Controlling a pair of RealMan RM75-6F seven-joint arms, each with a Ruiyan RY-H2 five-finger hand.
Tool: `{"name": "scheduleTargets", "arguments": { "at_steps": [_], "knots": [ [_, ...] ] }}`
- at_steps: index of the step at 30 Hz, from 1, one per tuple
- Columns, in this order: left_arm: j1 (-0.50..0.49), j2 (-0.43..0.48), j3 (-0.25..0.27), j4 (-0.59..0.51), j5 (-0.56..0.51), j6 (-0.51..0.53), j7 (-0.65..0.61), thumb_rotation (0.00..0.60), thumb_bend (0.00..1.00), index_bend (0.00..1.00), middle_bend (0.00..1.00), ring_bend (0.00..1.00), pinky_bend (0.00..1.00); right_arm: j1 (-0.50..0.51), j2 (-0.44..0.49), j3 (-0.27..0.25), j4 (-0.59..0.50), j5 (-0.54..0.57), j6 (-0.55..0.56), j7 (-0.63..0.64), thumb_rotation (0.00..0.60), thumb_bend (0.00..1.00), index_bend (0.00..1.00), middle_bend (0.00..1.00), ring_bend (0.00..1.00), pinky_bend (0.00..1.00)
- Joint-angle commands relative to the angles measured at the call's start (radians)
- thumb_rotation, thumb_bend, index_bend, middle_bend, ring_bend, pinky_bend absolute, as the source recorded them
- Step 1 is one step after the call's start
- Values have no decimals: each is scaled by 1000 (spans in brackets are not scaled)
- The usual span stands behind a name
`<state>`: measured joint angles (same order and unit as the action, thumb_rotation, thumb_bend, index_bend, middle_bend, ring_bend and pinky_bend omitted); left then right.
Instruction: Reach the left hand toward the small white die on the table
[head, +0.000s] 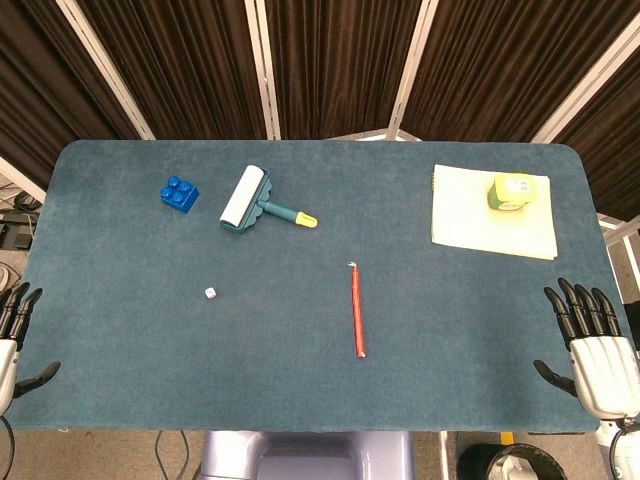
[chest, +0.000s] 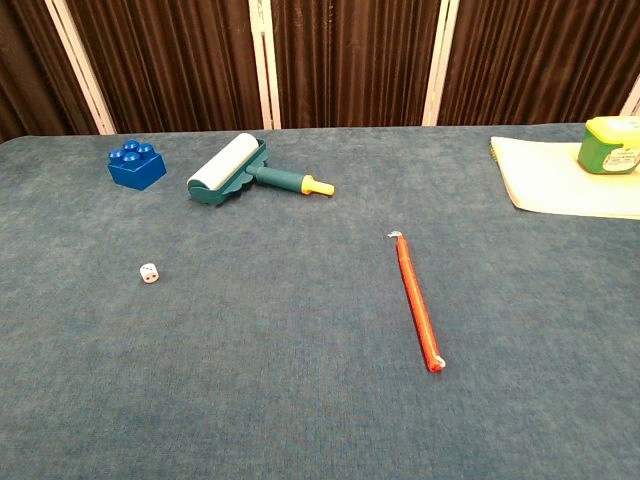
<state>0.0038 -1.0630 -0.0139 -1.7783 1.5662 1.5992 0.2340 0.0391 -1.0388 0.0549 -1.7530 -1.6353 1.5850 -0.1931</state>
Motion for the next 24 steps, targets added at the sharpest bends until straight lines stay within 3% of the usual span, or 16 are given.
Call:
{"name": "scheduleTargets", "arguments": {
  "at_steps": [1,7,8,10,12,13,15,19,22,24],
  "knots": [
    [0,0,0,0,1,0,-1,600,0,0,0,0,0,-1,0,0,0,-1,1,0,600,0,0,0,0,0],
    [-4,-3,3,3,-4,-15,-2,600,0,0,30,22,23,-1,0,-2,-2,2,-3,3,600,0,0,0,0,0],
    [-9,-2,7,4,-7,-32,-4,600,0,0,111,90,86,-1,2,-3,-8,3,-4,8,600,0,0,0,0,0],
    [-35,-5,2,0,-24,-81,-16,600,0,0,543,483,460,1,7,-1,-16,0,-3,14,600,0,0,0,0,0],
    [-66,-17,-10,-5,-41,-131,-41,600,0,10,858,785,762,3,8,-2,-17,-2,-6,13,600,0,0,0,0,0],
    [-83,-20,-13,-11,-52,-164,-59,600,2,27,948,880,865,4,8,-2,-18,-1,-10,12,600,0,0,0,0,0],
    [-142,-30,-22,-38,-77,-272,-115,600,84,65,999,962,964,9,10,-3,-17,11,-27,22,600,0,0,0,0,0],
    [-264,-43,-55,-76,-188,-484,-70,600,565,85,1000,992,1000,19,18,3,-13,39,-52,50,600,0,0,0,0,0],
    [-348,-98,-94,-71,-334,-595,45,600,730,88,1000,994,1000,27,18,12,-12,55,-62,51,600,0,0,0,0,0],
    [-399,-144,-112,-51,-444,-646,119,600,767,88,1000,995,1000,30,16,15,-12,61,-68,44,600,0,0,0,0,0]
  ]
}}
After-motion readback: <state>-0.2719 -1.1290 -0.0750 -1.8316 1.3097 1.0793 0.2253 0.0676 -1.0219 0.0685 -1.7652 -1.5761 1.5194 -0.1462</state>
